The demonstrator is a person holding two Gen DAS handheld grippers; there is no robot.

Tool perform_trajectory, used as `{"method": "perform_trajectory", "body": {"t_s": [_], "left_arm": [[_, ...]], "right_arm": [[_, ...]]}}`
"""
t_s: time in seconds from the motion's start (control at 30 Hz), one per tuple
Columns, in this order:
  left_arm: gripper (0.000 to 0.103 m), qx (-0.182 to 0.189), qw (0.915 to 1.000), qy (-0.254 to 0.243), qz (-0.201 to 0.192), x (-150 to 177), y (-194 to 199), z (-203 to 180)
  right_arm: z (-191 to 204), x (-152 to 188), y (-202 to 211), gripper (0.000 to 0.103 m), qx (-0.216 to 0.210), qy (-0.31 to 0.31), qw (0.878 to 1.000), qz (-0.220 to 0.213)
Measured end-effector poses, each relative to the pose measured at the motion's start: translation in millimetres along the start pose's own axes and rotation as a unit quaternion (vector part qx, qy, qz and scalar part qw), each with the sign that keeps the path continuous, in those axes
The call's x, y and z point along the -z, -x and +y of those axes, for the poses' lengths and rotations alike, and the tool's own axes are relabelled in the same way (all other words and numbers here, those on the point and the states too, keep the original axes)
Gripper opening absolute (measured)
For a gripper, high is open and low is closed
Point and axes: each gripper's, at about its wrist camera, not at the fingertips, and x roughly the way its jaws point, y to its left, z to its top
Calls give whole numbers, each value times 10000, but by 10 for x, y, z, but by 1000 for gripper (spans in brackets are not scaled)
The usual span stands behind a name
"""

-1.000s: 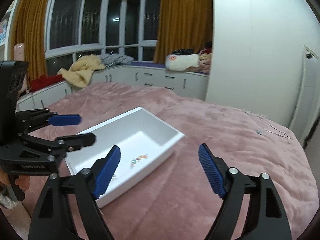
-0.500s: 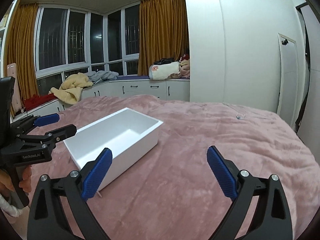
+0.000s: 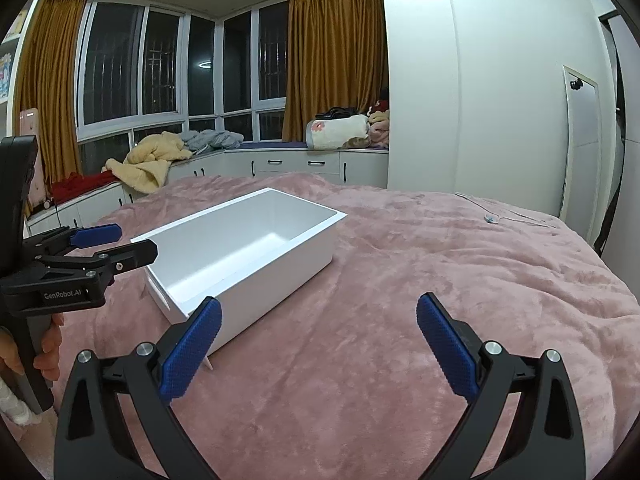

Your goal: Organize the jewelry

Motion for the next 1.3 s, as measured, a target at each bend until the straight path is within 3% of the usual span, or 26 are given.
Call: {"method": "perform_trajectory", "body": {"t_s": [0.33,1.3], "left_arm": [[88,-80,9998,175,8,45,-54,134],[90,-77,9999,67,8,15,-49,113]], "right_arm": [[43,4,-29,97,45,37,10000,-14],[40,-82,32,98,174,34,9997,-196]]}}
